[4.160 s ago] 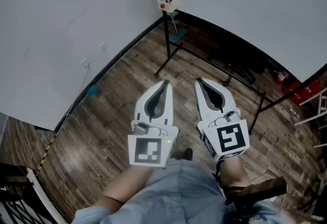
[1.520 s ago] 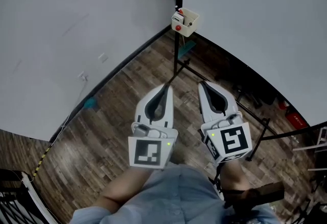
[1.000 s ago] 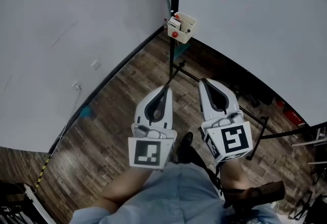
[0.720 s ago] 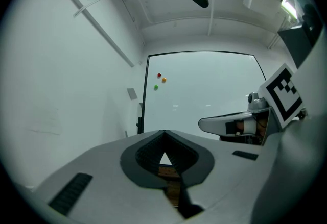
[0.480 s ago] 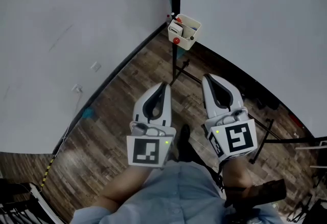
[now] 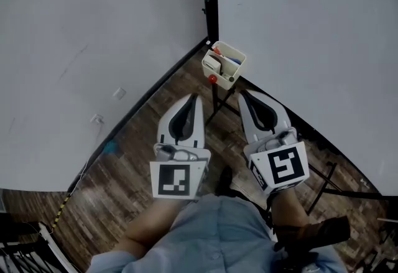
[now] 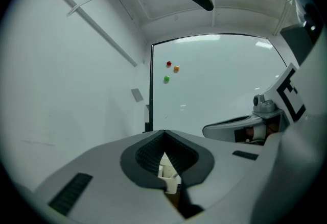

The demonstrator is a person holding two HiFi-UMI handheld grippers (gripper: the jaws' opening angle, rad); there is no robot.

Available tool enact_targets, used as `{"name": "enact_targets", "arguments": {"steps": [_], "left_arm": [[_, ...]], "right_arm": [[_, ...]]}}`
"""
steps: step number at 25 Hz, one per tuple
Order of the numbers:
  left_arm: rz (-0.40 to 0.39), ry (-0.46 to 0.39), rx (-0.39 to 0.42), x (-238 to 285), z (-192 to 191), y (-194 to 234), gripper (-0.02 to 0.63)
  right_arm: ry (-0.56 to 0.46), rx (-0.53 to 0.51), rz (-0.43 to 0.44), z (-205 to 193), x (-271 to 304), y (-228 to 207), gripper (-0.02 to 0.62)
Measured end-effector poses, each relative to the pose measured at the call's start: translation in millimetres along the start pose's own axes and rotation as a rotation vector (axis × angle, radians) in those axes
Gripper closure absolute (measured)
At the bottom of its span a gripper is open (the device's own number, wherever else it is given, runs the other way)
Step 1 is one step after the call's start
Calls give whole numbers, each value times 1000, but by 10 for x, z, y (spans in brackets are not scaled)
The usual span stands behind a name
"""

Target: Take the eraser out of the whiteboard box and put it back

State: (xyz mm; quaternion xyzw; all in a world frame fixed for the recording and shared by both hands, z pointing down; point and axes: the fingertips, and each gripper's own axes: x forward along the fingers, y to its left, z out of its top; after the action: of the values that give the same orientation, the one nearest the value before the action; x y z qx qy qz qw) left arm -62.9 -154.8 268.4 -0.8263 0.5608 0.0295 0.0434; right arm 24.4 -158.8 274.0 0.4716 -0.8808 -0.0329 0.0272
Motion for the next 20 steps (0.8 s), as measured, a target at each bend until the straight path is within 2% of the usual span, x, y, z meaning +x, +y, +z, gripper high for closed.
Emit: {"name": "enact_targets", "arguments": {"steps": [6,13,16,20], "left_arm": [[33,-16,-1,333,12,62,603],[48,-17,-3,561,5,256,603],[44,-19,-12,673,-42,377,603],[24,-9,-34,867,-137,563,603]], "right_arm": [[2,-8,39,-24,305,-247,591],[42,-36,81,-33,636,-306,568],[79,-50,90,-116,799,-321,549],[183,-64,118,-332,1068,-283,512]]}}
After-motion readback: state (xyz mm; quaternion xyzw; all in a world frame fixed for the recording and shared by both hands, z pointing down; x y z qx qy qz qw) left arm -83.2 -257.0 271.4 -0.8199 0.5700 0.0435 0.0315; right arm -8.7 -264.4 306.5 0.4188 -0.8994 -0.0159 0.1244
